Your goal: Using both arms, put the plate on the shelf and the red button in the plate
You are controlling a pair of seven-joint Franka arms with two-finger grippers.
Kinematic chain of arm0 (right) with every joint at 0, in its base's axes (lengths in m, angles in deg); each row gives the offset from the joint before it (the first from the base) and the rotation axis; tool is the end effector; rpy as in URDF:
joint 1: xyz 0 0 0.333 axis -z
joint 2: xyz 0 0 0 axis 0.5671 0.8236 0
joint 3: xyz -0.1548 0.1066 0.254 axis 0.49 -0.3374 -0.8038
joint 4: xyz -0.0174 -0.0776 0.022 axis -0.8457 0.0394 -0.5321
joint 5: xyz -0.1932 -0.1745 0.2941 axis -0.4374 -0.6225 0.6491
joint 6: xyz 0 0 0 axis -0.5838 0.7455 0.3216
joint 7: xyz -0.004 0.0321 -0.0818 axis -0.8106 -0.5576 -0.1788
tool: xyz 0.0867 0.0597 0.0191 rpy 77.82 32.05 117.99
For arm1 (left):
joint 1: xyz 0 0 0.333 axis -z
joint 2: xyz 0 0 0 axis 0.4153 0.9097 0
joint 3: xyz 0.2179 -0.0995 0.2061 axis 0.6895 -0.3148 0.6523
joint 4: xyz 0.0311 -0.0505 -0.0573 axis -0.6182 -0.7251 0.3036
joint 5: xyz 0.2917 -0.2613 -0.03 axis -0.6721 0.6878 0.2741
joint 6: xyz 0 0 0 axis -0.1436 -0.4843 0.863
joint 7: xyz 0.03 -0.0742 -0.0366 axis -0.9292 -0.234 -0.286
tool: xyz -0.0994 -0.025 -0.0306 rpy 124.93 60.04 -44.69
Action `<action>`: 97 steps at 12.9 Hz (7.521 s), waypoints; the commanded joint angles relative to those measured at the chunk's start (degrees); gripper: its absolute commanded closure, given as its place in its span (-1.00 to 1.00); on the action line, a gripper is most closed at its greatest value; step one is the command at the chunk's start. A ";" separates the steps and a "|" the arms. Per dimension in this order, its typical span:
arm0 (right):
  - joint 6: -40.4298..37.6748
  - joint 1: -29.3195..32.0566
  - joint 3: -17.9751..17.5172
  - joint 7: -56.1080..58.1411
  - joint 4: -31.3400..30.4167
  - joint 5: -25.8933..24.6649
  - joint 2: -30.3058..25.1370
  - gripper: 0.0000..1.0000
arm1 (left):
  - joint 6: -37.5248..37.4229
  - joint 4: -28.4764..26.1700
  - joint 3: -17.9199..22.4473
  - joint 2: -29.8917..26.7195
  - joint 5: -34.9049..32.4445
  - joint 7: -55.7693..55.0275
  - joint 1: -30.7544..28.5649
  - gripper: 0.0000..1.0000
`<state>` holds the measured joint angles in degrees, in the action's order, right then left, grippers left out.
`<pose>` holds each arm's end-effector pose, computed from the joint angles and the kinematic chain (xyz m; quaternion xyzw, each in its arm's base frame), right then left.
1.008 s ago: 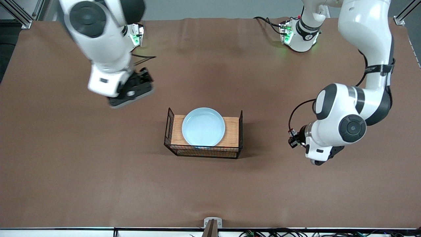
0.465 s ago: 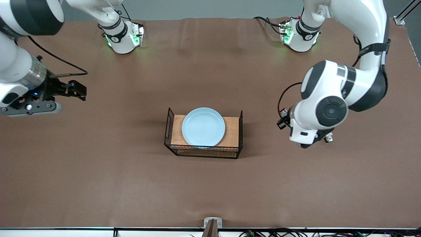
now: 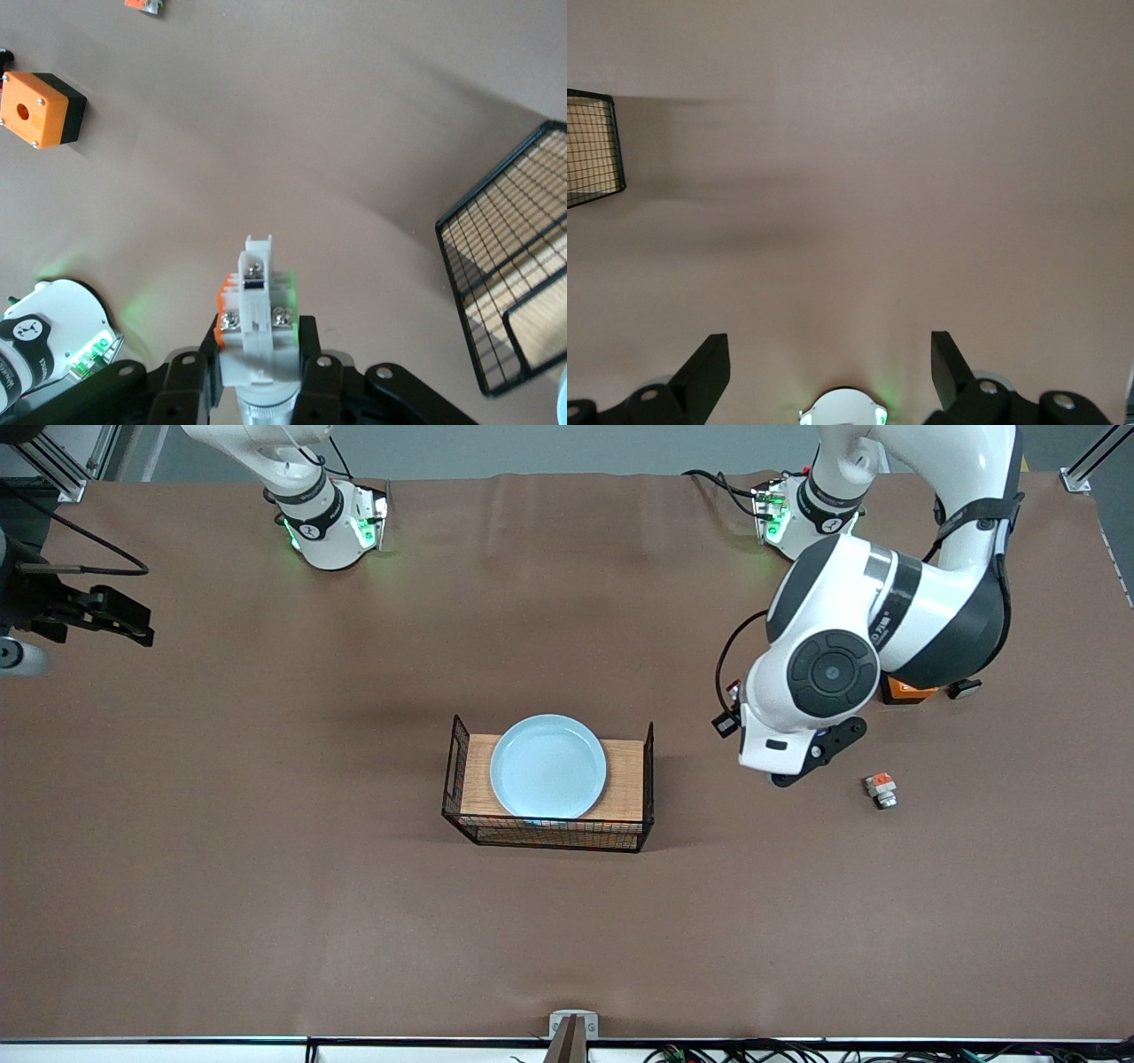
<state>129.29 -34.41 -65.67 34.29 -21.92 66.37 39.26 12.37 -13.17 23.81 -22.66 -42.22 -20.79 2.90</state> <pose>0.5411 0.0126 0.6560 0.9971 -0.0215 -0.0666 0.0285 0.5781 -0.3057 0.4646 -0.9452 -0.2753 0.1446 0.0998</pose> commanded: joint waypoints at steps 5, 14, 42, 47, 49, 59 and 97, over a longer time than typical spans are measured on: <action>5.89 -4.62 8.74 -0.22 -11.82 3.01 -10.91 -1.00 | -2.81 2.60 0.59 -0.08 -1.52 -6.88 5.08 0.75; 7.92 -3.57 8.91 -0.31 -12.36 4.41 -11.71 -1.00 | -0.09 4.81 0.60 2.64 -3.02 -20.59 12.20 0.75; 8.45 -3.57 8.83 1.19 -12.62 4.77 -11.27 -1.00 | 50.45 5.16 10.70 14.68 -3.54 -56.63 23.63 0.74; 8.45 -3.57 8.83 1.19 -12.71 4.77 -11.19 -1.00 | 50.89 4.89 10.70 16.35 -4.50 -56.90 25.04 0.74; 8.45 -3.57 8.83 1.36 -12.62 4.77 -11.18 -1.00 | 50.89 4.19 10.53 16.79 -5.21 -56.90 25.91 0.74; 8.54 -3.57 8.83 1.98 -12.62 4.77 -11.01 -1.00 | 50.81 3.31 10.26 17.67 -6.44 -56.02 26.71 0.68; 10.03 -3.65 8.74 2.77 -12.62 1.61 -11.10 -1.00 | -1.82 3.22 10.26 -12.47 0.41 7.73 0.28 -1.00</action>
<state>139.12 -38.11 -56.82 36.54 -33.86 68.95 29.12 12.78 -8.57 34.11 -33.76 -43.27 -20.68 6.63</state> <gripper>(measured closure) 0.000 0.000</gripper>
